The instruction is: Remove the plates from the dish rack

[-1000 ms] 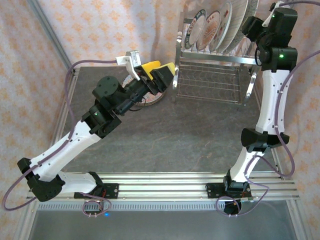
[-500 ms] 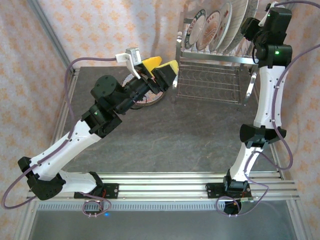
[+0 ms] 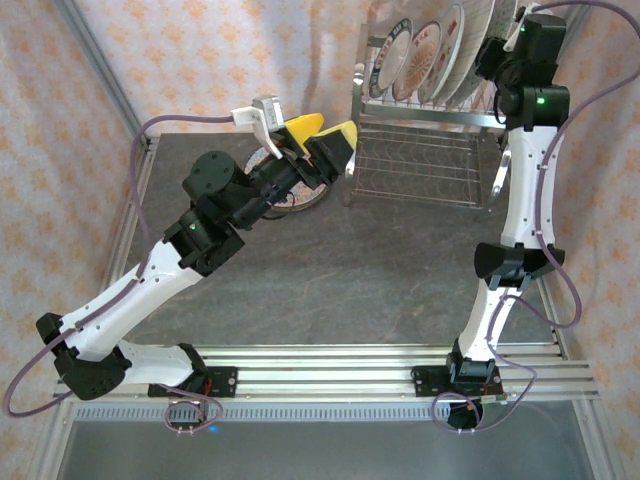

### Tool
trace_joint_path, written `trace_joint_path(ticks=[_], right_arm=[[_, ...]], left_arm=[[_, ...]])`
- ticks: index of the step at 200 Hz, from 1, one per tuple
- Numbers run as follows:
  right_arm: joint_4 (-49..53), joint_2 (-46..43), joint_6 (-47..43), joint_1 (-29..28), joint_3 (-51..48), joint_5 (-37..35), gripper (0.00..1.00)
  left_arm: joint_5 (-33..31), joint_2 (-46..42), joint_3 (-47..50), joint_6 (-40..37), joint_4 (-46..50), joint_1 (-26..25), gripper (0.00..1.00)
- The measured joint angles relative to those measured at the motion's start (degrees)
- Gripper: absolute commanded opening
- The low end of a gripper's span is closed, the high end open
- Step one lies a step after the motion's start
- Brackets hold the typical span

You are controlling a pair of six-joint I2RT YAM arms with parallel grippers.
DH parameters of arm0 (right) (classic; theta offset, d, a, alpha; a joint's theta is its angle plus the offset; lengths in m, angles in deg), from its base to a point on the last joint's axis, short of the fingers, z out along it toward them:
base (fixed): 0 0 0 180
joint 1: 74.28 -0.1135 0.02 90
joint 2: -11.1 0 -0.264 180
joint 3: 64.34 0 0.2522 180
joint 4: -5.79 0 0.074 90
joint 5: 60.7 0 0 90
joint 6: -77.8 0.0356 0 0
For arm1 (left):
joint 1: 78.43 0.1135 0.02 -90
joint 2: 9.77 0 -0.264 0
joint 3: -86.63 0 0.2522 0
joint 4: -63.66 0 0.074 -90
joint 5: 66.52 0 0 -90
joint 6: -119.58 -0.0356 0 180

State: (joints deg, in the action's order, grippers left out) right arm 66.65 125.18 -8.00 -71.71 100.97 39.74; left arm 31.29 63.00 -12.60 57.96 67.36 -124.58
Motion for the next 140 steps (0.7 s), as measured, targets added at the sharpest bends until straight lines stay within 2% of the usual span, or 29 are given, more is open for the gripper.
trace_joint_path(ticks=[52, 74, 99, 140], right_arm=[[0.0, 0.0, -0.48, -1.27, 0.09, -3.21, 0.21], [-0.04, -0.02, -1.29, -1.88, 0.09, -5.55, 0.08], [0.02, 0.0, -1.36, -2.27, 0.09, -9.29, 0.0], [0.02, 0.0, -1.73, -2.91, 0.09, -10.86, 0.0]], left_arm=[[-0.74, 0.0, 0.0, 0.0, 0.0, -0.37, 0.99], [-0.83, 0.0, 0.0, 0.0, -0.02, -0.37, 0.99], [-0.81, 0.0, 0.0, 0.0, -0.02, -0.37, 0.99], [-0.83, 0.0, 0.0, 0.0, -0.02, -0.37, 0.99]])
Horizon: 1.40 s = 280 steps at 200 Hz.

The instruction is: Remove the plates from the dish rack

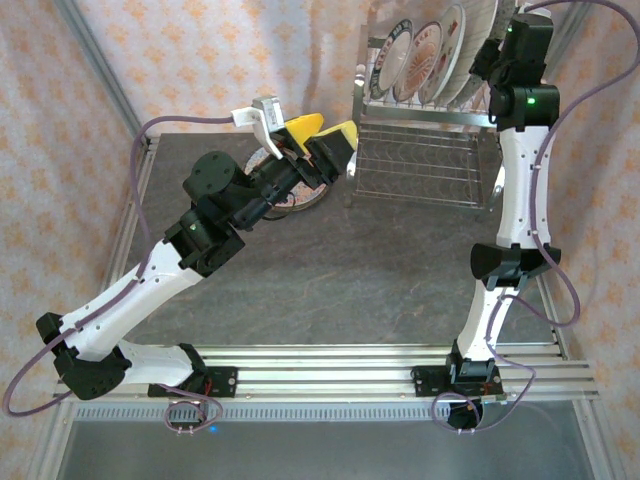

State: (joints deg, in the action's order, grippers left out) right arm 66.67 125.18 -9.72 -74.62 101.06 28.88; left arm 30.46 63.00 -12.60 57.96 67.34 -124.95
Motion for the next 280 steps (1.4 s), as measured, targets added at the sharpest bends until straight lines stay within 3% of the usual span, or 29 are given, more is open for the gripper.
trace_joint_path(ticks=[115, 280], right_arm=[[0.42, -0.61, -1.6, -1.88, 0.63, -5.73, 0.0], [3.8, -10.14, -2.03, -2.03, 1.11, -12.68, 0.0]], left_arm=[[0.5, 1.66, -0.76, 2.23, -3.04, 0.0, 0.99], [4.66, 6.69, -3.98, 10.64, -6.36, 0.0, 0.99]])
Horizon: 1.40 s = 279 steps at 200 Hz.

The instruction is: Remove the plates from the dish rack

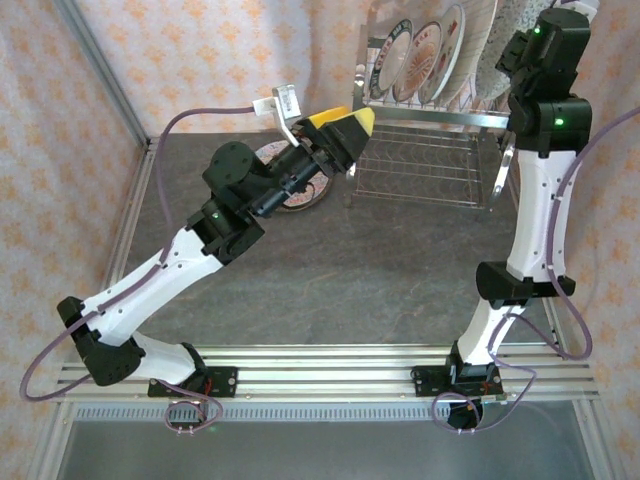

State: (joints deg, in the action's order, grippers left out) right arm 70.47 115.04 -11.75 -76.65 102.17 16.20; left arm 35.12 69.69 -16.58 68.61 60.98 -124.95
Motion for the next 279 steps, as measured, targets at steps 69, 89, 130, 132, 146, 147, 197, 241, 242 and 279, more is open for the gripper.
trace_joint_path(ticks=[69, 89, 130, 132, 146, 147, 197, 241, 242, 279], right_arm=[[6.21, -8.94, 4.28, 0.0, -2.99, 0.35, 0.0], [8.48, -12.07, 5.6, 0.0, -4.94, 0.52, 0.0], [12.92, -18.03, 8.0, 0.0, -10.12, 1.6, 0.0], [13.05, -18.25, 8.09, 0.0, -10.32, 1.68, 0.0], [14.6, -20.24, 9.11, 0.0, -12.17, 2.51, 0.0], [14.67, -20.33, 9.16, 0.0, -12.28, 2.6, 0.0], [19.74, -25.31, 13.46, 0.0, -15.1, 6.47, 0.0], [22.8, -29.42, 17.84, 0.0, -18.84, 10.47, 0.0], [22.84, -29.55, 17.97, 0.0, -18.97, 10.6, 0.0], [24.81, -32.04, 21.94, 0.0, -22.38, 14.1, 0.0]], left_arm=[[1.05, 5.22, -0.9, 9.35, -0.09, -0.63, 0.99], [1.66, 7.19, -0.9, 12.33, -0.57, -1.14, 0.99], [3.58, 11.74, -0.87, 18.88, -1.49, -2.71, 0.99], [3.61, 11.98, -0.87, 19.28, -1.62, -2.82, 0.99], [4.37, 13.46, -0.83, 21.55, -2.1, -3.5, 0.99], [4.46, 13.6, -0.83, 21.79, -2.12, -3.56, 0.99], [7.04, 18.82, -0.76, 31.69, -2.4, -5.4, 0.99], [7.04, 20.96, 1.66, 38.38, -5.35, -7.56, 0.98], [7.04, 20.98, 1.7, 38.51, -5.44, -7.56, 0.98], [7.5, 22.16, 2.75, 43.76, -10.12, -8.2, 0.91]])
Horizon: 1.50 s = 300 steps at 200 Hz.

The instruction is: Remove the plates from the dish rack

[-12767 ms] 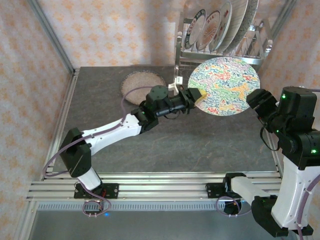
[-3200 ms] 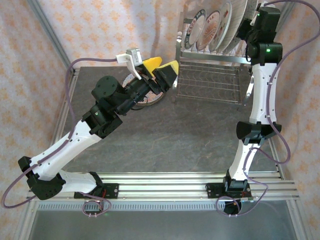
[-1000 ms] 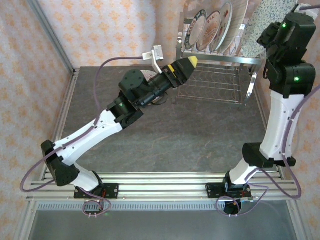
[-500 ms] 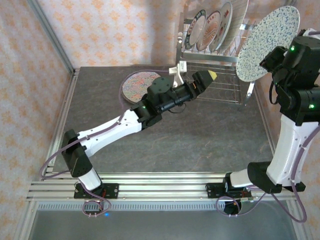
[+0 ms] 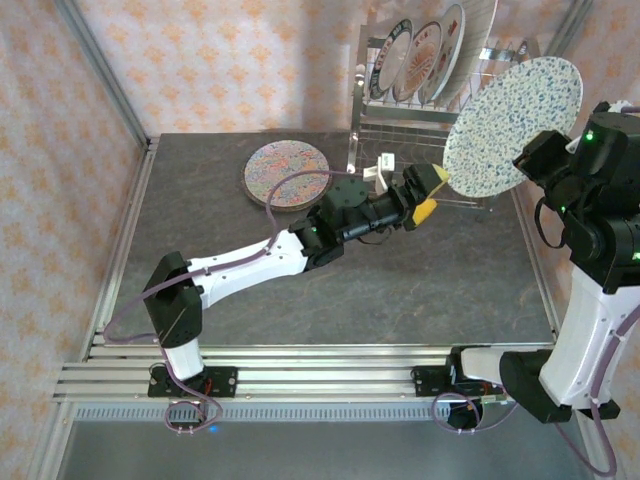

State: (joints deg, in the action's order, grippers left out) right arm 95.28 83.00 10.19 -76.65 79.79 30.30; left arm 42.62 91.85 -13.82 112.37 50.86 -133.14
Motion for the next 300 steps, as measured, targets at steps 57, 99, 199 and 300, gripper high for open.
trace_joint_path(ticks=[57, 99, 199, 300], right_arm=[[0.83, -3.61, 6.12, 0.0, -7.67, 5.01, 0.0], [0.96, -5.11, 9.46, 0.0, -10.03, 7.63, 0.0], [-1.6, -8.46, 15.08, 0.0, -18.34, 11.06, 0.0], [-7.26, -12.41, 17.64, -0.13, -24.94, 13.64, 0.14]], left_arm=[[0.0, 0.9, 3.15, 5.03, -5.16, -0.04, 0.73], [-0.09, 0.9, 5.57, 7.65, -8.63, -0.04, 0.66], [-0.7, 0.85, 8.57, 10.4, -13.27, 0.57, 0.39], [-1.11, -2.69, 11.56, 16.81, -16.35, 2.71, 0.0]])
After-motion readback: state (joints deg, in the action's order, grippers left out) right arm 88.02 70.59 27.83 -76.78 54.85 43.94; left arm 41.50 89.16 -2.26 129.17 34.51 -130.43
